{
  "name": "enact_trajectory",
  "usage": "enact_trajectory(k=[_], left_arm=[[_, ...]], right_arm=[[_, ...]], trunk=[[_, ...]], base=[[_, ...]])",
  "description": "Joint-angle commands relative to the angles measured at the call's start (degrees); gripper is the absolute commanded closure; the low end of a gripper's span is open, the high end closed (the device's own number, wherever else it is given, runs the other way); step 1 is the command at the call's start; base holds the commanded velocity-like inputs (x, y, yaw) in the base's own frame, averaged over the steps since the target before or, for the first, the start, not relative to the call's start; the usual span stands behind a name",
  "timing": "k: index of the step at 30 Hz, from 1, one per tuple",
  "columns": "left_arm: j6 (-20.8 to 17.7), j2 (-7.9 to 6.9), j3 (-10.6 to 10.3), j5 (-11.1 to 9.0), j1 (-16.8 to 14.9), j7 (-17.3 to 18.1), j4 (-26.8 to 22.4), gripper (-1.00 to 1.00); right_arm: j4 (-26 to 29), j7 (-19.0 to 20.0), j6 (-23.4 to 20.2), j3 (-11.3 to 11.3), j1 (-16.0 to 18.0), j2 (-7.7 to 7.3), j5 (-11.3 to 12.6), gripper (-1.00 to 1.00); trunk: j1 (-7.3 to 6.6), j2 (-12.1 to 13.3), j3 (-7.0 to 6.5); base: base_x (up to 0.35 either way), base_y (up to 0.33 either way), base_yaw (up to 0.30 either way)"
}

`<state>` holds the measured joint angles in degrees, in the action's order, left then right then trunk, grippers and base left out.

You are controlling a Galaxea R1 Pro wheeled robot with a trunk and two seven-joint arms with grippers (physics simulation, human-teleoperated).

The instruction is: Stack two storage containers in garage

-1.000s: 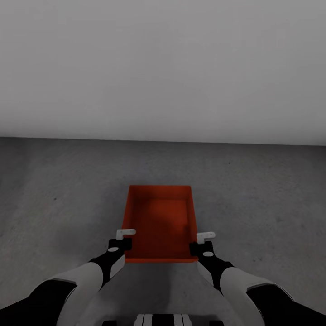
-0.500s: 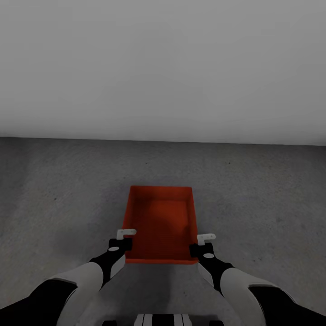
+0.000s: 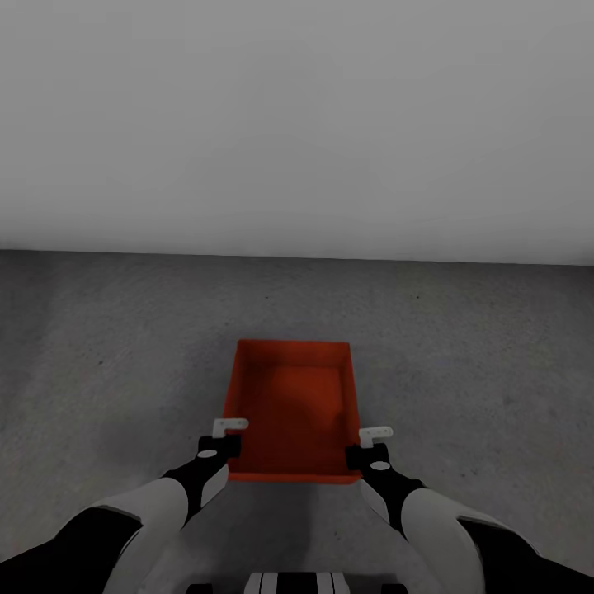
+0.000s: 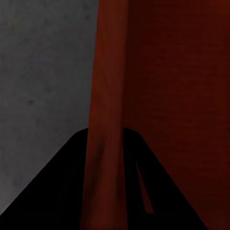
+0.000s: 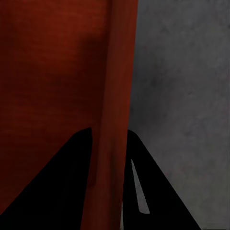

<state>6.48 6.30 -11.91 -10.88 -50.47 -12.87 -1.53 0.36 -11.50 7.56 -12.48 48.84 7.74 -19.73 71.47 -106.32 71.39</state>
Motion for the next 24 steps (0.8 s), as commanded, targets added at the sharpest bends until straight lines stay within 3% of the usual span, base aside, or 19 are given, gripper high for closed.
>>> enact_trajectory(k=[1,5,6,9,10,11,24], left_arm=[[0.5,0.02,-0.2,-0.2,-0.1,-0.5,-0.3,1.0],[0.5,0.02,-0.8,-1.0,-0.1,-0.5,-0.2,1.0],[1.1,0.02,8.7,5.1,-0.1,-0.5,-0.7,1.0],[1.0,0.02,8.7,5.1,-0.1,-0.5,-0.7,1.0],[1.0,0.02,8.7,5.1,-0.1,-0.6,-0.7,1.0],[0.9,0.03,8.7,5.1,-0.1,-0.6,-0.7,-1.0],[0.9,0.03,8.7,5.1,-0.1,-0.6,-0.7,-1.0]], right_arm=[[-0.3,-0.4,-0.2,-0.2,0.0,0.0,-0.2,1.0],[-0.3,-0.4,-0.3,-3.0,0.0,0.0,-3.1,1.0],[-0.3,-0.4,-0.6,24.3,0.0,0.0,23.6,1.0],[-0.3,-0.4,-0.6,24.3,0.0,0.0,23.6,1.0],[-0.3,-0.4,-0.6,24.3,0.0,-0.02,23.6,-1.0],[-0.3,-0.3,-0.6,24.3,0.0,-0.01,23.6,-1.0],[-0.3,-0.3,-0.6,24.3,0.0,0.0,23.6,-1.0]], trunk=[[-0.01,0.0,0.03],[-0.01,0.0,0.03],[-0.01,0.0,0.03],[-0.01,0.0,0.03],[-0.01,0.0,0.03],[-0.01,0.0,0.03],[-0.01,0.0,0.03]], base=[[0.0,0.0,0.0],[0.0,0.0,0.0],[0.0,0.0,0.0],[0.0,0.0,0.0],[0.0,0.0,0.0],[0.0,0.0,0.0],[0.0,0.0,0.0]])
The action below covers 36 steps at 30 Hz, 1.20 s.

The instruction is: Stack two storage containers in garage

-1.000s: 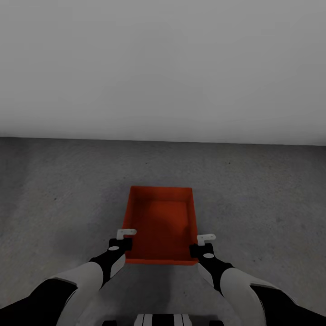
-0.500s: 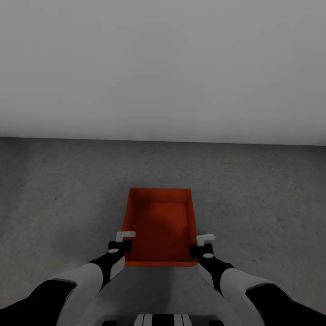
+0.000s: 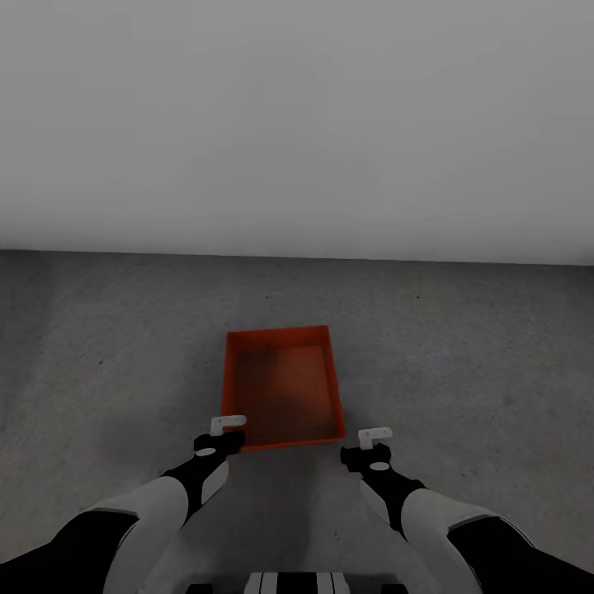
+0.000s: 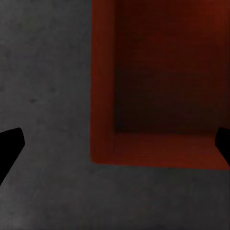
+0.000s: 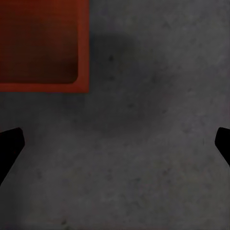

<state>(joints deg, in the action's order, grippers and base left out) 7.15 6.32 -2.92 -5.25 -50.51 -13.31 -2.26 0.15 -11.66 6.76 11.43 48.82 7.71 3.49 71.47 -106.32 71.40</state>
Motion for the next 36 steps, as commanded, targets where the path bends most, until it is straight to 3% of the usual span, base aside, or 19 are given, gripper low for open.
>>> enact_trajectory(k=[1,29,36], left_arm=[[0.2,0.01,-0.3,-0.6,0.0,-0.1,0.1,-1.0],[0.3,0.19,-0.3,-0.6,0.0,-0.1,0.1,-1.0],[0.3,0.19,-0.3,-0.6,0.0,-0.1,0.1,-1.0]], right_arm=[[-0.1,-0.2,0.2,0.4,0.0,0.02,0.4,-1.0],[-0.1,-0.3,0.1,0.4,0.0,0.02,0.3,-1.0],[-0.2,-0.3,0.1,0.4,0.0,0.02,0.3,-1.0]], trunk=[[0.0,0.0,0.03],[0.0,0.0,0.03],[-1.54,2.8,-1.23]], base=[[0.0,0.0,0.0],[0.0,0.0,0.0],[0.0,0.0,0.0]])
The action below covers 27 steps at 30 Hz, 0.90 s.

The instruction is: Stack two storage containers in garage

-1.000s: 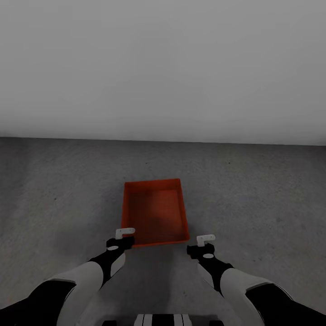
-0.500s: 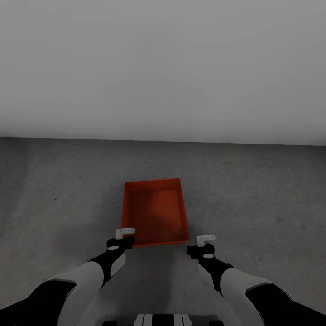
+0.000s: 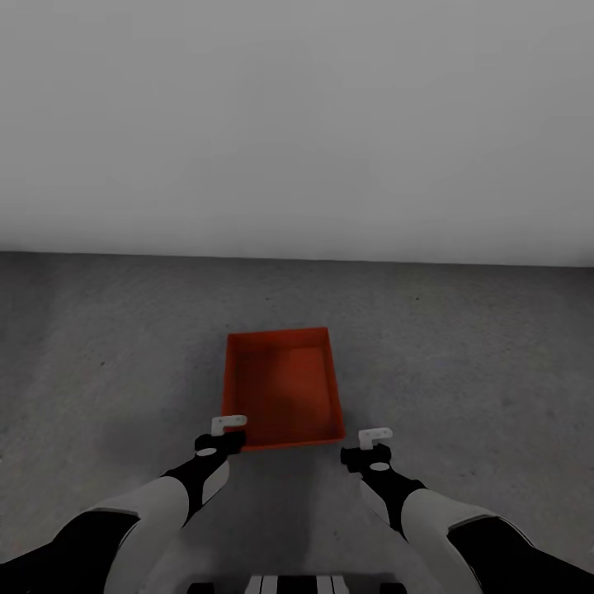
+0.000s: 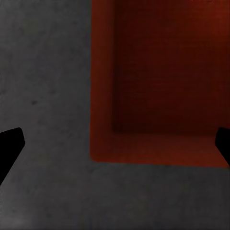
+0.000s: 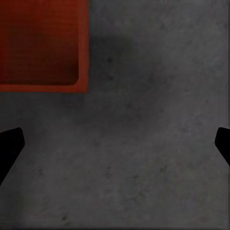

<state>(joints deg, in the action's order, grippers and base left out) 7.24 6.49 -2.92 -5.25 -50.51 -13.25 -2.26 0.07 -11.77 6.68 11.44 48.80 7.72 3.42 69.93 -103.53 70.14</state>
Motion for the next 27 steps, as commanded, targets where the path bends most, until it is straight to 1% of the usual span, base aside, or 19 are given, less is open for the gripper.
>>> enact_trajectory(k=[1,27], left_arm=[[0.2,0.01,-0.3,-0.6,0.0,-0.1,0.1,-1.0],[0.2,0.01,-0.3,-0.5,0.0,-0.1,0.1,-1.0]], right_arm=[[-0.1,-0.2,0.2,0.4,0.0,0.02,0.4,-1.0],[-0.1,0.3,0.0,0.4,0.0,0.0,0.4,-1.0]], trunk=[[-0.23,0.4,-0.16],[-5.94,10.8,-4.83]], base=[[0.0,0.0,0.0],[0.0,0.0,0.0]])
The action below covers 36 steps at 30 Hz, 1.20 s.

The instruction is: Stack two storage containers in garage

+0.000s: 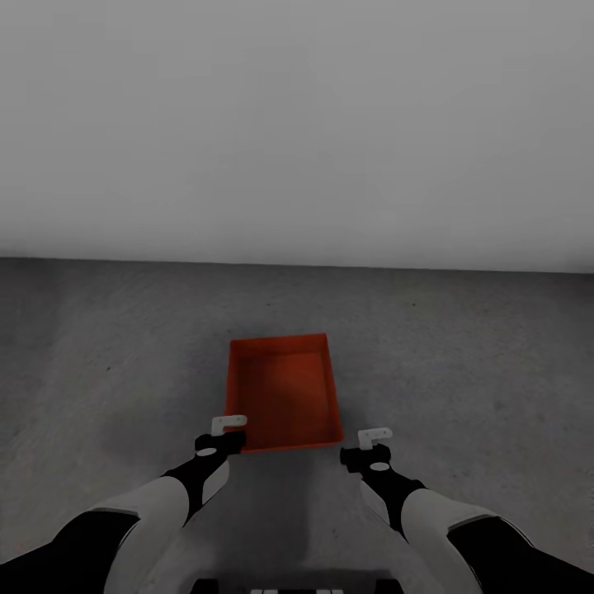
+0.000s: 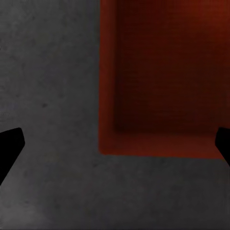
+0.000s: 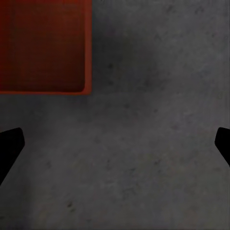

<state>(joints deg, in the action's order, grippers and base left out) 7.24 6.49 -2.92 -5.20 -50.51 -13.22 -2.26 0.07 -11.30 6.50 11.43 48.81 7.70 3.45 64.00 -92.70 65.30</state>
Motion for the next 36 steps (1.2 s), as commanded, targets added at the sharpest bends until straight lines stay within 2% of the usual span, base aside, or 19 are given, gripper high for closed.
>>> enact_trajectory(k=[1,36], left_arm=[[0.2,0.01,-0.3,-0.6,0.0,-0.1,0.1,-1.0],[0.2,-0.15,-0.2,-0.7,0.0,-0.1,0.0,-1.0]], right_arm=[[-0.1,-0.2,0.1,0.4,0.0,0.02,0.4,-1.0],[-0.1,-0.5,0.3,0.4,0.0,0.11,0.4,-1.0]], trunk=[[-0.23,0.4,-0.16],[-7.92,14.4,-6.44]], base=[[0.0,0.0,0.0],[0.0,0.0,0.0]])
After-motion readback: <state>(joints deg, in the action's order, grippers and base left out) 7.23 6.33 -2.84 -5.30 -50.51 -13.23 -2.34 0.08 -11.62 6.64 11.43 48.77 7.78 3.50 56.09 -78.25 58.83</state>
